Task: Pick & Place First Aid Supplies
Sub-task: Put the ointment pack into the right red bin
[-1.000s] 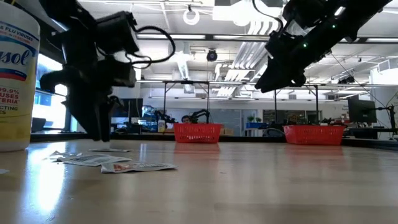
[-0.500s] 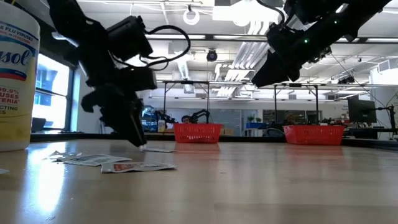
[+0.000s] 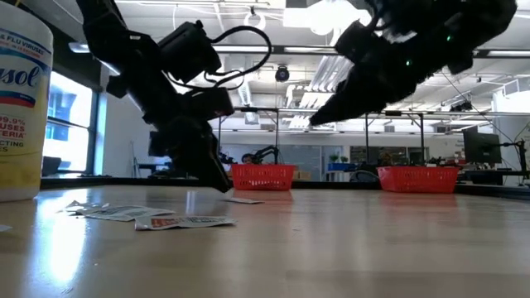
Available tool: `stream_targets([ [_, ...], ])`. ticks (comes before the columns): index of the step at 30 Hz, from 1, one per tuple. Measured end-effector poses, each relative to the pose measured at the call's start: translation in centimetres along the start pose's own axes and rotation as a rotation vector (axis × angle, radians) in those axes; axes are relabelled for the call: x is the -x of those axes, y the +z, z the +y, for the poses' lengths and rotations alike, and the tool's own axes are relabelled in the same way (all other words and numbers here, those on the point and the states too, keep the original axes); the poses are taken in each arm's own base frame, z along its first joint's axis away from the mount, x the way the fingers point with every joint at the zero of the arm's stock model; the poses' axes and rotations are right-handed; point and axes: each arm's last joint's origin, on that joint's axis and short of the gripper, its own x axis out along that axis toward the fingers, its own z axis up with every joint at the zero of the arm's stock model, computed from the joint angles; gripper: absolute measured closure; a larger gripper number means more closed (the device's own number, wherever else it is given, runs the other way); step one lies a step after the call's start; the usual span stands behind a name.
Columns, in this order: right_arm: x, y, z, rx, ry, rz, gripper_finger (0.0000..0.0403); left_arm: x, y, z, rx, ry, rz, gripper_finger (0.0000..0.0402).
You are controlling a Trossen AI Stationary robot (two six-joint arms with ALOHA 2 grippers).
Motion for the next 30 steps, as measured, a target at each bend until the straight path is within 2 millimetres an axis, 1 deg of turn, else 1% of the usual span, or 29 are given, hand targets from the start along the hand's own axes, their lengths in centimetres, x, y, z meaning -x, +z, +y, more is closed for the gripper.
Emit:
stream_targets([
  [3, -2.5, -0.8, 1.2, 0.066, 0.049, -0.005, 0.0218, 0.5, 0.3, 0.1, 0.001, 0.014, -0.009, 0.0252],
  [5, -4.3, -0.9, 1.9, 0.1, 0.067, 0.006, 0.022, 1.1, 0.8, 0.2, 0.001, 0.042, -0.042, 0.0252],
  [7, -6.1, -1.1, 2.3, 0.114, 0.077, 0.037, 0.0221, 1.3, 0.8, 0.3, 0.0, 0.063, -0.034, 0.0252],
  [11, -9.1, -1.1, 2.4, 0.114, 0.052, 0.078, 0.022, 1.0, 0.6, 0.3, 0.011, 0.074, -0.029, 0.0252],
  [14, -10.5, -1.1, 2.0, 0.117, 0.024, 0.113, 0.022, 0.0, -0.3, 0.3, 0.024, 0.091, 0.027, 0.0252],
  [16, -11.0, -1.1, 1.8, 0.141, 0.022, 0.135, 0.022, -0.6, -0.7, 0.2, 0.035, 0.097, 0.04, 0.0252],
  [21, -11.2, -1.3, 1.7, 0.175, 0.058, 0.151, 0.022, -1.9, -1.4, 0.2, 0.046, 0.102, 0.06, 0.0252],
  [27, -11.0, -1.7, 1.9, 0.152, 0.126, 0.156, 0.0219, -2.0, -1.5, 0.2, 0.049, 0.112, 0.068, 0.0252],
  [30, -11.2, -1.9, 2.0, 0.148, 0.128, 0.142, 0.0219, -2.1, -1.4, 0.2, 0.046, 0.118, 0.048, 0.0252],
])
